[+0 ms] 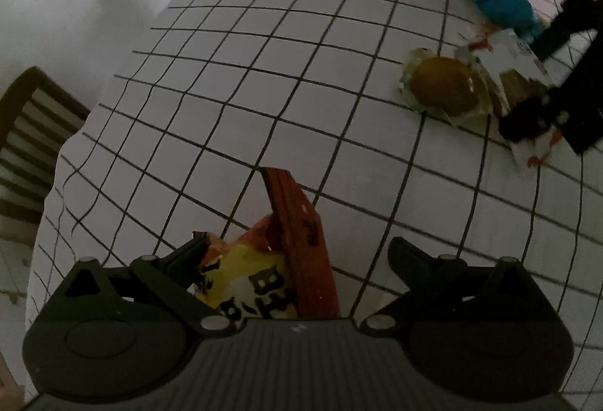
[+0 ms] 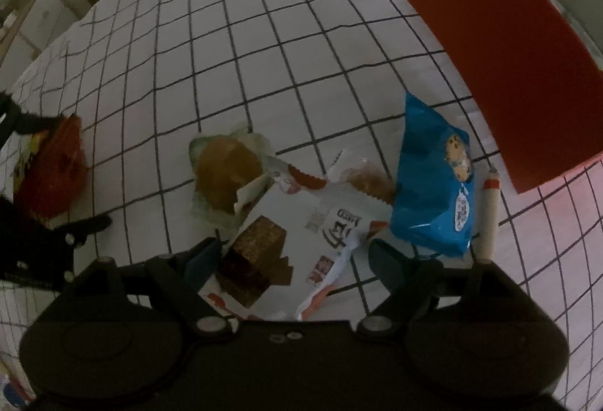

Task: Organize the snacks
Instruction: 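Grasp the yellow-red chip bag with the left gripper while the right grasps the white-red biscuit packet, then lift both held snacks and carry them over the red box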

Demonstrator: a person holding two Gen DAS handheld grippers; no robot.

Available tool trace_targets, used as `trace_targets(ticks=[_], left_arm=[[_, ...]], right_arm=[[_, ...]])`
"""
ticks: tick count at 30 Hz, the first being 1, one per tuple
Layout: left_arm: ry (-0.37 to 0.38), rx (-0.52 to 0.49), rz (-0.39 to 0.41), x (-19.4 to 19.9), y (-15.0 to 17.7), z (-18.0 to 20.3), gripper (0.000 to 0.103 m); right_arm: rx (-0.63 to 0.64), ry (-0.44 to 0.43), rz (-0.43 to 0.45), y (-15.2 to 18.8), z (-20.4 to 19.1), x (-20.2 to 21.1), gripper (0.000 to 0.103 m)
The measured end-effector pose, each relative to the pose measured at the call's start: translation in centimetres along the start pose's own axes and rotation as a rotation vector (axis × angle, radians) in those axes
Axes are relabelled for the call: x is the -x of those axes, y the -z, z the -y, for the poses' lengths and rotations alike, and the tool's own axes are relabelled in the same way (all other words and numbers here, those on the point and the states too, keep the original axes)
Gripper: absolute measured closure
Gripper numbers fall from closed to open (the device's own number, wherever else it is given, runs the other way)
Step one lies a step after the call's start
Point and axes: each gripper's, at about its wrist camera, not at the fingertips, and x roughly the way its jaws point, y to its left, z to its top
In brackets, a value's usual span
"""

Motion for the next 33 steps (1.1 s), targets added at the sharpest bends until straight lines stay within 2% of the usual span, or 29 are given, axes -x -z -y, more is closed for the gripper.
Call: trace_targets(ticks=[3, 5, 7, 10, 16, 33], left_arm=[[-0.001, 0.031, 0.015, 0.3, 0.2, 0.1, 0.014], [0.016, 0.082, 0.017, 0.6, 0.4, -0.2, 0.034], [0.008, 0.141, 0.027, 1.0, 0.8, -0.5, 0.044], [0.034, 0.233, 0.044, 1.5, 1.7, -0.8, 0.045], [0.014, 0.371, 0.053, 2.6, 3.3, 0.5, 0.049], [0.117, 0.725, 0.098, 7.2, 5.9, 7.1, 0.049]], right_arm=[[0.03, -0.005, 0.008, 0.6, 0.0, 0.3, 0.026], [0.05, -0.014, 0.014, 1.1, 0.1, 0.6, 0.031], [0.071, -0.02, 0.018, 1.6, 0.2, 0.8, 0.037], [0.091, -0.021, 0.026, 2.5, 0.4, 1.1, 0.04], [0.127, -0.04, 0.026, 4.3, 1.0, 2.2, 0.048], [0.295, -0.129, 0.051, 9.0, 3.4, 9.3, 0.048]])
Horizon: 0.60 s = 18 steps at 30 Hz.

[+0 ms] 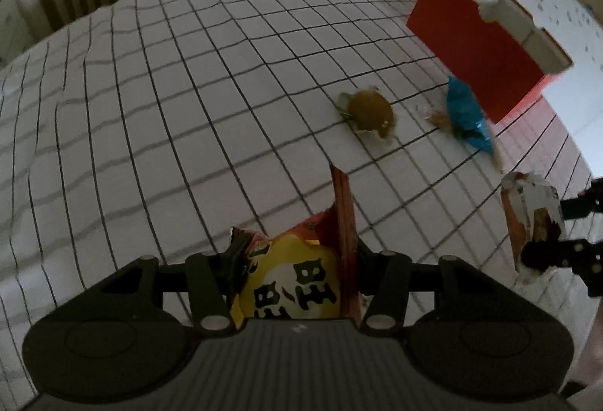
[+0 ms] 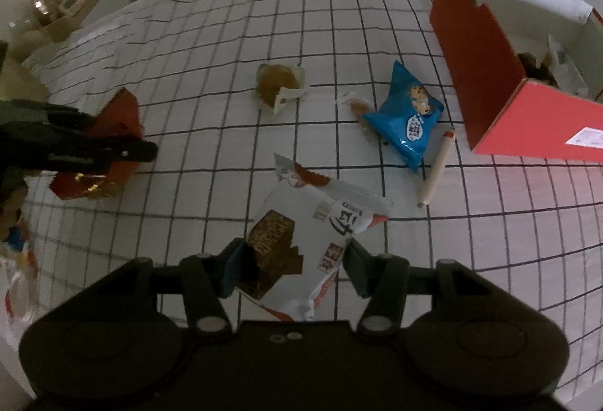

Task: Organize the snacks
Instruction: 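Lift both held snacks and carry them over the red box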

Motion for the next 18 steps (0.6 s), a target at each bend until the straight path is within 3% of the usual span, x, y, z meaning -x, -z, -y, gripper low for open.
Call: trace_targets(ticks=[10, 18], left_arm=[[0.001, 0.028, 0.036, 3.2, 1.3, 5.6, 0.049], [0.021, 0.035, 0.101, 5.7, -0.2, 12.1, 0.049]], right_arm=[[0.103, -0.015, 0.053, 0.8, 1.9, 5.7, 0.048], [0.171, -0.057, 0.089, 0.4, 5.2, 9.1, 0.048]])
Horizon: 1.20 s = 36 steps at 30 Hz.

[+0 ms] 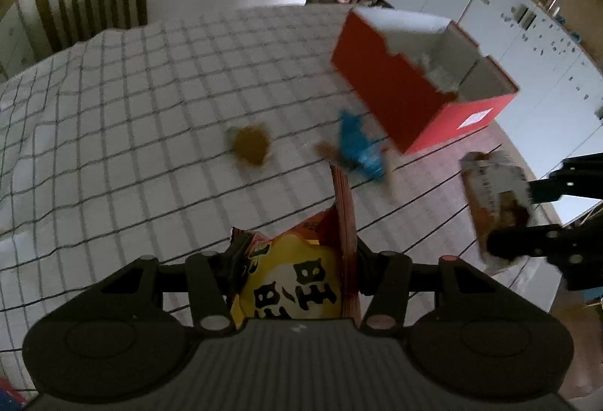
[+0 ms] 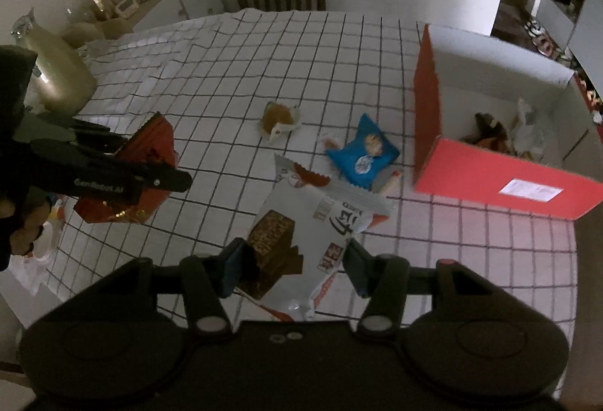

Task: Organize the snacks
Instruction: 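Lift both held snacks and carry them over the red box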

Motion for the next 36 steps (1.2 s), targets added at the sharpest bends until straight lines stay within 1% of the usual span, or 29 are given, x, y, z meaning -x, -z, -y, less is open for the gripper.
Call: trace_targets(ticks=[6, 13, 18, 24, 29, 31, 36], left_arm=[[-0.003, 0.006, 0.066, 0.3, -3.2, 4.9, 0.049], [-0.007, -0.009, 0.118, -0.8, -7.8, 10.1, 0.049], [-0.01, -0.002, 0.148, -2.1, -10.8, 12.9, 0.049], [-0.033, -0.002, 0.175, -3.8, -14.6, 15.6, 0.049], [-0.066, -0.003, 0.185, -6.3, -17.7, 17.3, 0.049], [-0.073, -0.004, 0.171, -7.7, -18.9, 17.8, 0.049], [-0.118, -0.019, 0.152, -11.3, -21.0, 19.3, 0.049]], right_arm=[[0.035, -0.004, 0.025, -1.0, 4.3, 1.8, 0.048], [0.061, 0.005, 0.061, -2.7, 10.1, 3.2, 0.048], [0.063, 0.007, 0.09, -4.0, 13.6, 3.8, 0.048], [0.053, 0.029, 0.113, -5.2, 17.5, 4.0, 0.048], [0.035, 0.059, 0.118, -5.9, 20.6, 3.4, 0.048], [0.024, 0.076, 0.115, -6.2, 21.9, 2.9, 0.048], [0.019, 0.112, 0.101, -7.2, 25.0, 1.8, 0.048]])
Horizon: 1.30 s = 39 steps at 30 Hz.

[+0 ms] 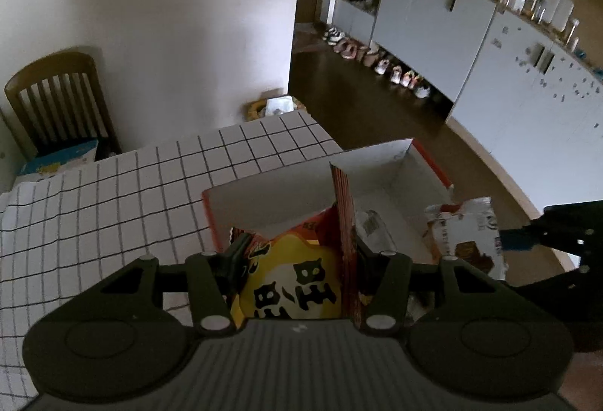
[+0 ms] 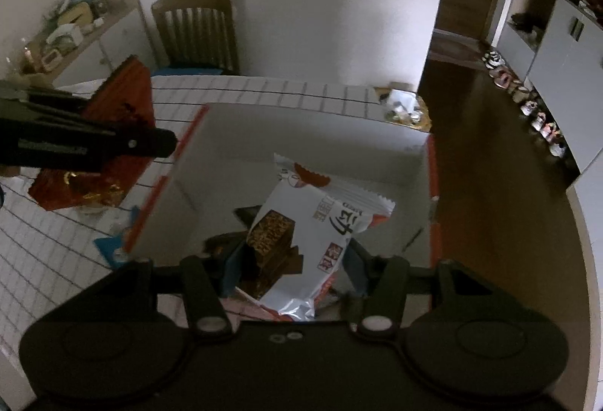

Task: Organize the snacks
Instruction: 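Lift both held snacks and carry them over the red box, then lower both snacks into the box and open both grippers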

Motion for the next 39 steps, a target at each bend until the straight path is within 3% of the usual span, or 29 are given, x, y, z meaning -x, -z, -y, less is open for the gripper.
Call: trace_targets(ticks=[6, 17, 36, 39], left_arm=[[-0.053, -0.023, -0.051, -4.7, -1.3, 1.5, 0.049], [-0.109, -0.038, -0.162, -11.1, -1.1, 3.2, 0.049], [-0.159, -0.02, -0.257, -14.1, 1.1, 3.3, 0.045], [-0.155, -0.032, -0.247, -13.5, 1.1, 3.6, 0.034]], right_arm=[[0.02, 0.026, -0.032, -0.1, 2.6, -2.3, 0.048], [0.031, -0.024, -0.081, 0.3, 3.9, -6.4, 0.048], [0.013, -0.1, -0.127, 1.1, 4.8, -8.8, 0.044], [0.006, -0.11, -0.117, 1.3, 4.9, -8.5, 0.041]])
